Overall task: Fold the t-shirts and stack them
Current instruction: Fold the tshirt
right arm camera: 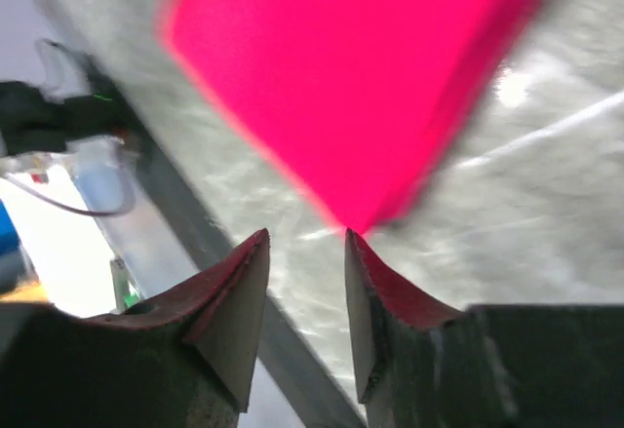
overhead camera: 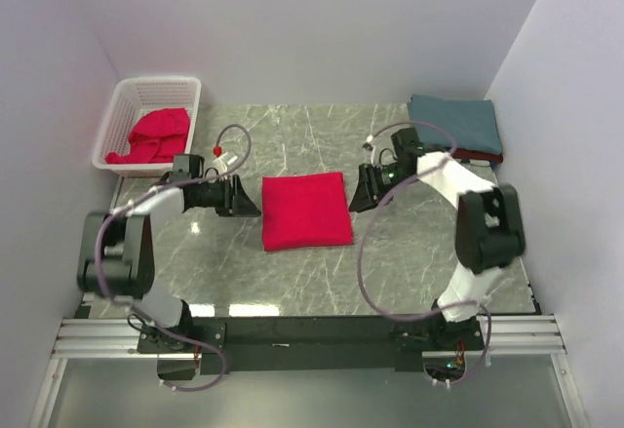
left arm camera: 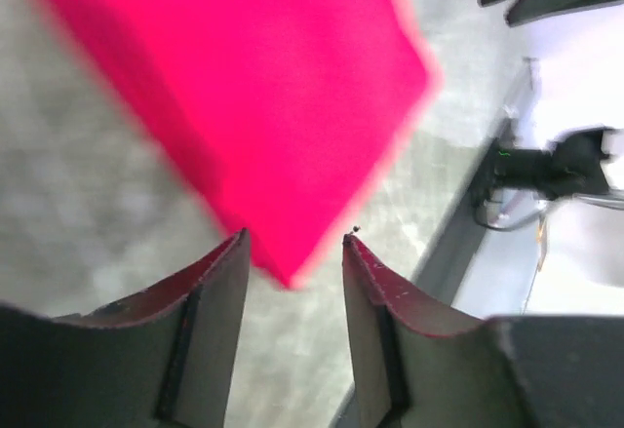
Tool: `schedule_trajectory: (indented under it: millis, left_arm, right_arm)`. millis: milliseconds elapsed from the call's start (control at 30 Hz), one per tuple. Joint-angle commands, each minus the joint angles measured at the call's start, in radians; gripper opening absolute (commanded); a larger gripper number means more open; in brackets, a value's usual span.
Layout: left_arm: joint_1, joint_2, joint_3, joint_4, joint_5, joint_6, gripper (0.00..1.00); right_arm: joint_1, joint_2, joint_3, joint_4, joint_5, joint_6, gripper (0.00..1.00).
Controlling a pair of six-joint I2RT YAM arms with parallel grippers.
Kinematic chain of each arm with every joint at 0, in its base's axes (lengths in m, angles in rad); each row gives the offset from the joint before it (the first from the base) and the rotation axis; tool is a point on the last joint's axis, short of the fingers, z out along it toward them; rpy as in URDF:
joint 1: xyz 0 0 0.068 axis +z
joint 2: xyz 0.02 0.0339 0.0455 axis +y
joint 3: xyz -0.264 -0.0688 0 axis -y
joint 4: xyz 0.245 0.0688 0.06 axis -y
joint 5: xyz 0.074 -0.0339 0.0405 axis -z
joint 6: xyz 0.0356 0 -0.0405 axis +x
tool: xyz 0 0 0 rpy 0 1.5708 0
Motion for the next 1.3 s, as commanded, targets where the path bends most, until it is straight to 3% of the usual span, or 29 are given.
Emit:
schedule_trajectory:
  millis: [0,167,300,400,567,800,1100,1200,1267]
  left_arm:
    - [-0.049,-0.160,-0.070,0.088,0.120,-0.093,0.47]
    - [-0.250,-0.140,-0.159,0.382,0.117,-0.383,0.31]
    - [-0.312,-0.033,-0.154,0.512,0.079,-0.503,0.20]
    - [-0.315,0.080,-0.113,0.533,0.070,-0.525,0.17]
    - [-0.300,0.270,-0.070,0.414,0.033,-0.419,0.16]
    - [-0.214,0.349,-0.032,0.241,0.005,-0.263,0.20]
    - [-0.191,0.174,-0.013,-0.058,0.020,0.079,0.29]
    - [-0.197,0.050,-0.047,-0.067,0.089,0.106,0.32]
    - [-0.256,-0.016,-0.061,-0.047,0.073,0.091,0.33]
  right_arm:
    - [0.021,-0.203,-0.063,0.139,-0.110,0.112,0.43]
    - [0.187,-0.119,-0.103,0.377,-0.208,0.329,0.17]
    - [0.262,-0.004,-0.109,0.499,-0.254,0.473,0.10]
    - [0.273,0.084,-0.103,0.506,-0.253,0.472,0.08]
    - [0.268,0.217,-0.132,0.441,-0.190,0.371,0.06]
    - [0.189,0.263,-0.169,0.390,-0.104,0.260,0.06]
    - [0.162,0.070,-0.206,0.174,-0.095,0.053,0.08]
    - [0.162,-0.003,-0.191,0.144,-0.122,0.045,0.09]
    - [0.168,-0.025,-0.185,0.167,-0.157,0.082,0.10]
